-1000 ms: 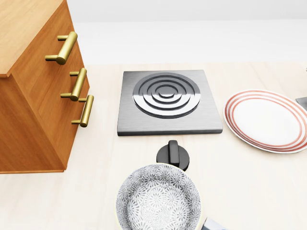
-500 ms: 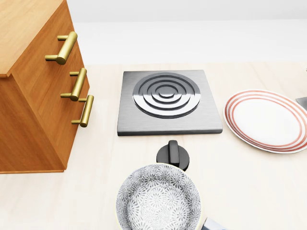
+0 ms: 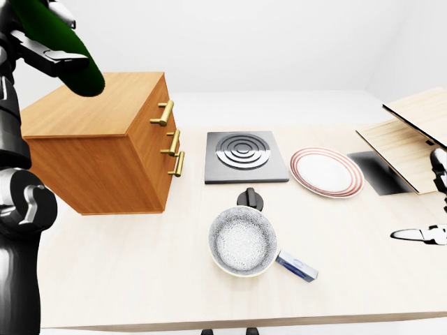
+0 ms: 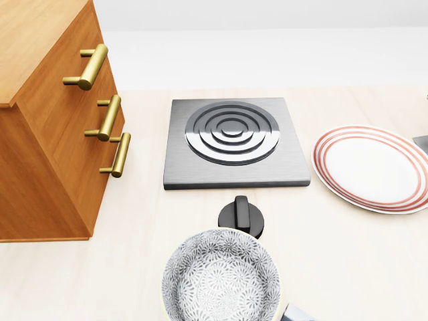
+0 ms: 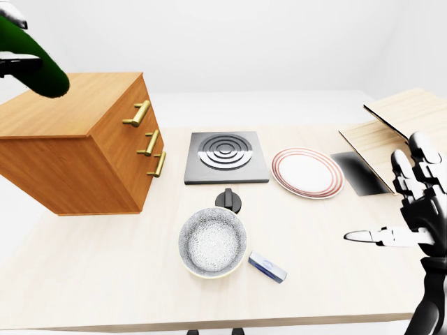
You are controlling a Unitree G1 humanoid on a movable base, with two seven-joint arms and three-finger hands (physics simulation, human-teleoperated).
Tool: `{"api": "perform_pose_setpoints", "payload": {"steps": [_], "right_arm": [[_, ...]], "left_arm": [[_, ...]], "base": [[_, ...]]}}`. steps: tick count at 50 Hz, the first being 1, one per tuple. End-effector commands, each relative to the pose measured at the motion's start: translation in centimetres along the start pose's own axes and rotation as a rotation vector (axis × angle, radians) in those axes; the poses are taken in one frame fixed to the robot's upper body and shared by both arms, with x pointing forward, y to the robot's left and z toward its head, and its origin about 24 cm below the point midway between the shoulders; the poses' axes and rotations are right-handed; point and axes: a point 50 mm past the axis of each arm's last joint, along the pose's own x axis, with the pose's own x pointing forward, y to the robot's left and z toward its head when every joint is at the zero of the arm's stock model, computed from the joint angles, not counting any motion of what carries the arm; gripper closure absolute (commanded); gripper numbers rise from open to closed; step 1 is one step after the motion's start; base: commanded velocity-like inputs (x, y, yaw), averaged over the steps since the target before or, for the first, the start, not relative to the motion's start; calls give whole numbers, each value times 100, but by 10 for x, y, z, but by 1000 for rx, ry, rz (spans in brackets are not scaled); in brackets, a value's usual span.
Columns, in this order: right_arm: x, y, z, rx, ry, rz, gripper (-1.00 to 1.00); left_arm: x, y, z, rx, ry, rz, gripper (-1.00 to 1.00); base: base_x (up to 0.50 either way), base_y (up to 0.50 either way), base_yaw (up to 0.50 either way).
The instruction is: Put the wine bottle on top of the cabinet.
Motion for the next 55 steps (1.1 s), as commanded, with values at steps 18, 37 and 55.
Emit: {"api": "perform_pose_setpoints", "payload": {"steps": [18,37,55], "right_arm": [[-13,-1,-12,5,66,-11,-100],[-13,4,-16,11,83,-8,-100],[-28,-3,-32,27,168,-29,-100]], "left_arm": [[3,-20,-31,-123,70,21,100],[3,-26,-38,-121,96,42,100],[6,-43,-44,-179,121,128,46]], "base": [[0,0,0],[0,0,0],[0,0,0]]}}
